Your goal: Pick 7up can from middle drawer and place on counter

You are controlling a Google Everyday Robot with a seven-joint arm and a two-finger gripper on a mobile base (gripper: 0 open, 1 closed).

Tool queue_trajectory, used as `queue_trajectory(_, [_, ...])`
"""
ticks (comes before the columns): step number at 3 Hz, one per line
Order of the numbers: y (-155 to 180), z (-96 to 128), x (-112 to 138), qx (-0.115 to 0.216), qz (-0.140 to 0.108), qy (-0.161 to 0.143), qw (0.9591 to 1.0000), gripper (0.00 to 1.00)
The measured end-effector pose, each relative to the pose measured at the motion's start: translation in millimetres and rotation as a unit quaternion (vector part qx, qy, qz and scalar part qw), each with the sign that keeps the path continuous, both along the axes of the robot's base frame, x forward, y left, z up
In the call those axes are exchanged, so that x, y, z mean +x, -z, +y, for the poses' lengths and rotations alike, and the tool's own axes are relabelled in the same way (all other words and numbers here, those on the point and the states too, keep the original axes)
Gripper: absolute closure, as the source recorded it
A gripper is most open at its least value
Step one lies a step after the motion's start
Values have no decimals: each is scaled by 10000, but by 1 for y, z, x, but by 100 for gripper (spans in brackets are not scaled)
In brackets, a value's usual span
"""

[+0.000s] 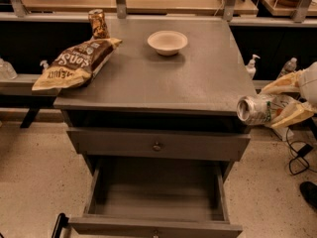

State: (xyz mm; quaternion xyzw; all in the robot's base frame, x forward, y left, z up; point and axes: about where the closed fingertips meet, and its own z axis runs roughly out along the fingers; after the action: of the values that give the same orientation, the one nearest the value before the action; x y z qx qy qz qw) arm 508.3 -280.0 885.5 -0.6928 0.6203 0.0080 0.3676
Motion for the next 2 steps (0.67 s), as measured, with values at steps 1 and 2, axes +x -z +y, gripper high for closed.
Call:
queue_trajectory(1, [14, 61, 30, 49, -2, -705, 9975, 100])
queue_trajectory(2, [21, 111, 58, 65, 9, -1227, 9924, 100])
